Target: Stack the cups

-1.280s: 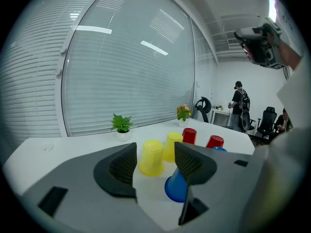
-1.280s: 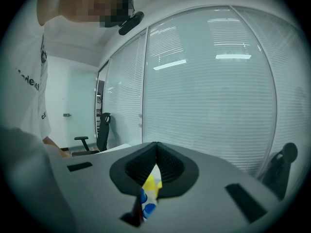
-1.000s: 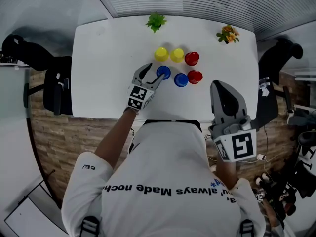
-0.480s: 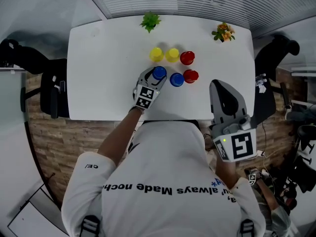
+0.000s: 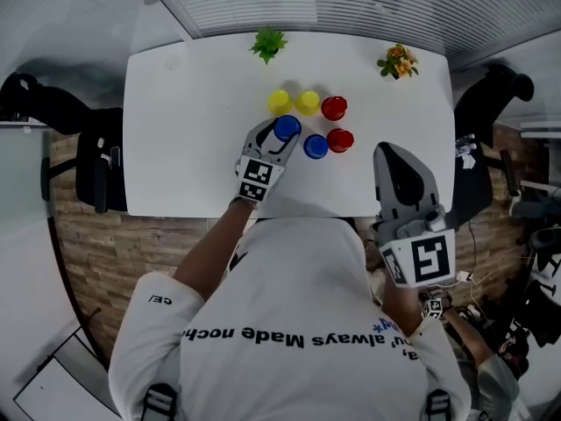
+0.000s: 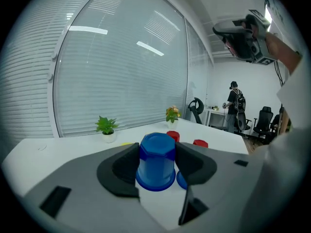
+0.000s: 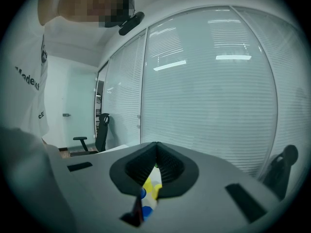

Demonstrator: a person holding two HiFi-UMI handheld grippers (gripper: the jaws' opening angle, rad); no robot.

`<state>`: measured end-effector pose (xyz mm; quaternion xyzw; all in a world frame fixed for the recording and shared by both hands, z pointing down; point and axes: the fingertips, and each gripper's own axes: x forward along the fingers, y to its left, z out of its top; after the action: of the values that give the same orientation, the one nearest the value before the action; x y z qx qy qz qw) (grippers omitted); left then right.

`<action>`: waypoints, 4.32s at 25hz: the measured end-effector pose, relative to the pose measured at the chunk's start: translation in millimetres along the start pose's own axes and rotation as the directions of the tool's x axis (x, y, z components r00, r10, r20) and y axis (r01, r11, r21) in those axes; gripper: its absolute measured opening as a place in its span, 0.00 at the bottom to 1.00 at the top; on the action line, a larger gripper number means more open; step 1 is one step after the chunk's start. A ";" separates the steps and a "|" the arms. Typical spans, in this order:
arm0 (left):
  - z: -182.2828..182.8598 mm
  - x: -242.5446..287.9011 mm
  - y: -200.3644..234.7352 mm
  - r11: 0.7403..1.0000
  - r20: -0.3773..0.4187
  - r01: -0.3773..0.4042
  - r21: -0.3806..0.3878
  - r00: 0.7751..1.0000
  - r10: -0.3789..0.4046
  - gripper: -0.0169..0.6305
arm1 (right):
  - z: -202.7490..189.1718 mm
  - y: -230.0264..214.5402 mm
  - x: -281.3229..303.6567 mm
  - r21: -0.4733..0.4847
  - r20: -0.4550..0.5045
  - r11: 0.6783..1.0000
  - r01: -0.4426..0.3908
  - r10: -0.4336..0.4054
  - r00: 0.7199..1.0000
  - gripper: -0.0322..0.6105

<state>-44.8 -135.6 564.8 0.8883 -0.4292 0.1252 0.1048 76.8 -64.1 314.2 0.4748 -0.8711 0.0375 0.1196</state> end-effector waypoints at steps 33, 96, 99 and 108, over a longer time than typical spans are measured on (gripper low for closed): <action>44.6 53.5 36.8 0.999 0.001 -0.037 0.014 0.999 0.037 0.46 | -5.3 -19.7 11.1 0.016 -0.015 1.000 0.023 -0.022 1.000 0.06; 42.8 78.7 -47.0 0.997 0.033 -0.076 -0.033 0.996 0.077 0.40 | -7.4 -37.7 -20.9 0.006 -0.013 1.000 0.011 -0.011 1.000 0.06; 47.4 88.7 -43.7 0.995 0.036 -0.090 -0.047 0.995 0.092 0.40 | -7.1 -42.7 -20.7 0.007 -0.017 1.000 0.017 -0.017 1.000 0.06; 55.5 102.2 -35.9 0.988 0.054 -0.131 -0.083 0.989 0.135 0.40 | -7.5 -54.7 -19.8 0.013 -0.022 1.000 0.019 -0.019 1.000 0.06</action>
<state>52.2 -205.3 541.4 0.8562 -0.4952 0.0882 0.1184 134.2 -76.5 314.0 0.4833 -0.8650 0.0471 0.1263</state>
